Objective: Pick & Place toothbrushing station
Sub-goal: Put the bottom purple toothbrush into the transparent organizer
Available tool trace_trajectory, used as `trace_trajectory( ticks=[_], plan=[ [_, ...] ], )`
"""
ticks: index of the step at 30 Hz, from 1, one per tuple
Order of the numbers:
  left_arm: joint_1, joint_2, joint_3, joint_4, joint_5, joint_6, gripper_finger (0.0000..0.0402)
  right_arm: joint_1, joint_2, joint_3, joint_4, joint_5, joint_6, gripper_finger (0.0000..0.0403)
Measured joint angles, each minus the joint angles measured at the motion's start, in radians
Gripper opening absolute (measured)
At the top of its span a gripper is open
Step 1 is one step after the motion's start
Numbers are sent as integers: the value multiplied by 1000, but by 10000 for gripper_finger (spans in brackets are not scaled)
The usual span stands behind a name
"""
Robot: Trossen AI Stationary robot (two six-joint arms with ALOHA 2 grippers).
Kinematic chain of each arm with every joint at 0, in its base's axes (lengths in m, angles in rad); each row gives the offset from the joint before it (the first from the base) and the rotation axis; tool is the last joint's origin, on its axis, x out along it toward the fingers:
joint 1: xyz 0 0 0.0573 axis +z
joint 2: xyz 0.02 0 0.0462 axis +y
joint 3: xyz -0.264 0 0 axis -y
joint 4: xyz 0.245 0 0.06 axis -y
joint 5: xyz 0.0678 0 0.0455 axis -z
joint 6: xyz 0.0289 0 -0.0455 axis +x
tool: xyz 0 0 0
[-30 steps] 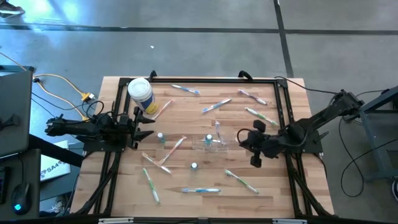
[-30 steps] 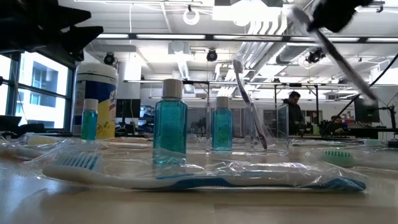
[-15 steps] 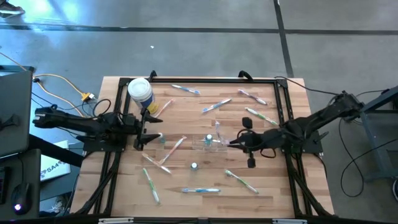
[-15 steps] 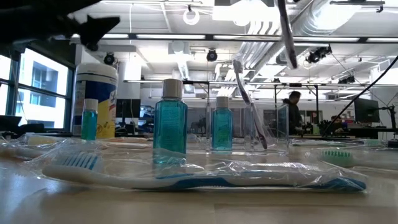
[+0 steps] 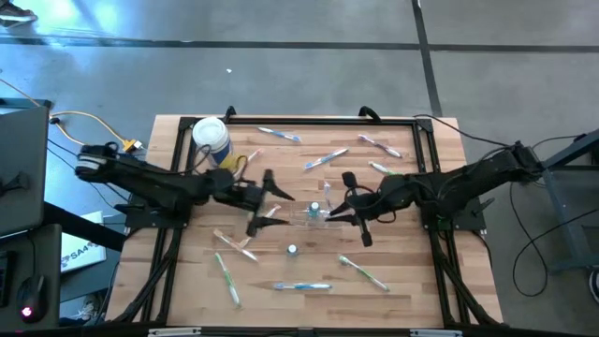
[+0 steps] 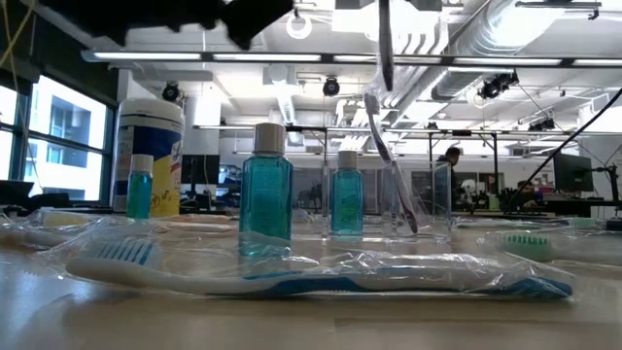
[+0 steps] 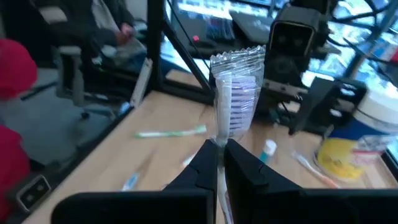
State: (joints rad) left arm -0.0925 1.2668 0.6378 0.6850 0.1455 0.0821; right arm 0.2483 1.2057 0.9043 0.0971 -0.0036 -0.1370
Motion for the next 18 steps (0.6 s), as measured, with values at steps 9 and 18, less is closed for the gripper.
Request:
trace_trajectory(
  ticks=[9,18],
  plan=[
    [0,168,211,-72,-6,20,303,-19,-1,0,55,-51,-32,5],
    [0,267,295,-46,-8,45,303,-27,-1,0,50,-15,-52,5]
  ],
)
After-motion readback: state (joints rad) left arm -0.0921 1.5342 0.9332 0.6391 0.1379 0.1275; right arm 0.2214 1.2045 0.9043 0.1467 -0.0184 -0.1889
